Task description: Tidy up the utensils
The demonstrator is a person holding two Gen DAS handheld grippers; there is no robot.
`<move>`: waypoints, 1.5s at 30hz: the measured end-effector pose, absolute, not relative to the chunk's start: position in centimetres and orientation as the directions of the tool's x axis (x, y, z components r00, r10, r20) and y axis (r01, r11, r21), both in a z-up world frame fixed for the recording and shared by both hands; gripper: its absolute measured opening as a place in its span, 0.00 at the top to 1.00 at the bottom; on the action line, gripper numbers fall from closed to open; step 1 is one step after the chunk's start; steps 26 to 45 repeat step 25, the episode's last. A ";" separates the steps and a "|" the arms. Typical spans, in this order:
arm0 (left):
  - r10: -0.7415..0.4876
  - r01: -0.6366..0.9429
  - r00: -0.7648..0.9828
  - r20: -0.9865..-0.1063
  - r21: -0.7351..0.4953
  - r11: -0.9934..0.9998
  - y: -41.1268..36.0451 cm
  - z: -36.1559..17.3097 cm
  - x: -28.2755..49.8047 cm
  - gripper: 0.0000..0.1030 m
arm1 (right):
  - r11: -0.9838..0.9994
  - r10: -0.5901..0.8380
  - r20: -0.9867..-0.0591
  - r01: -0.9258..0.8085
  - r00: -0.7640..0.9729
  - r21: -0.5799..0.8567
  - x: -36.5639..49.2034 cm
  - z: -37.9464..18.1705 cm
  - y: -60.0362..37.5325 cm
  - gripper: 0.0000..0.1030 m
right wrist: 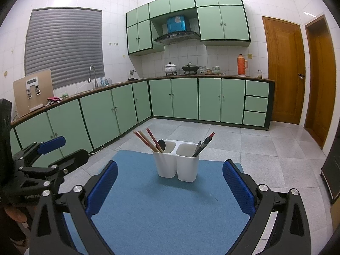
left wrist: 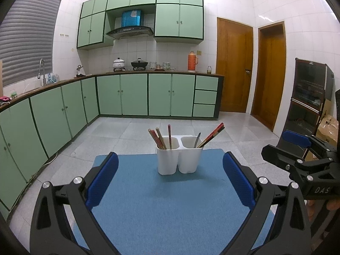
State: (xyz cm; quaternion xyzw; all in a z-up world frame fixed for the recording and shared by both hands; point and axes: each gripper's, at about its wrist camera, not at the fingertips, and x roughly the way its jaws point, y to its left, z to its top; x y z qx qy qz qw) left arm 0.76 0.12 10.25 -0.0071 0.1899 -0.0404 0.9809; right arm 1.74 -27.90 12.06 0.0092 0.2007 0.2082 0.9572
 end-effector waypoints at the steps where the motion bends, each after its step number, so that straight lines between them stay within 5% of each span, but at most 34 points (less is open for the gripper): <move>1: -0.081 0.076 0.924 -0.374 -0.029 0.997 0.0 10.2 0.9 0.07 | 0.913 0.401 -0.381 -0.394 0.833 0.101 1.7 12.0 -27.9 0.06; 45: -0.083 0.074 0.915 -0.394 -0.038 0.997 0.0 9.9 1.5 0.07 | 0.918 0.390 -0.394 -0.385 0.832 0.094 2.0 11.5 -28.3 0.06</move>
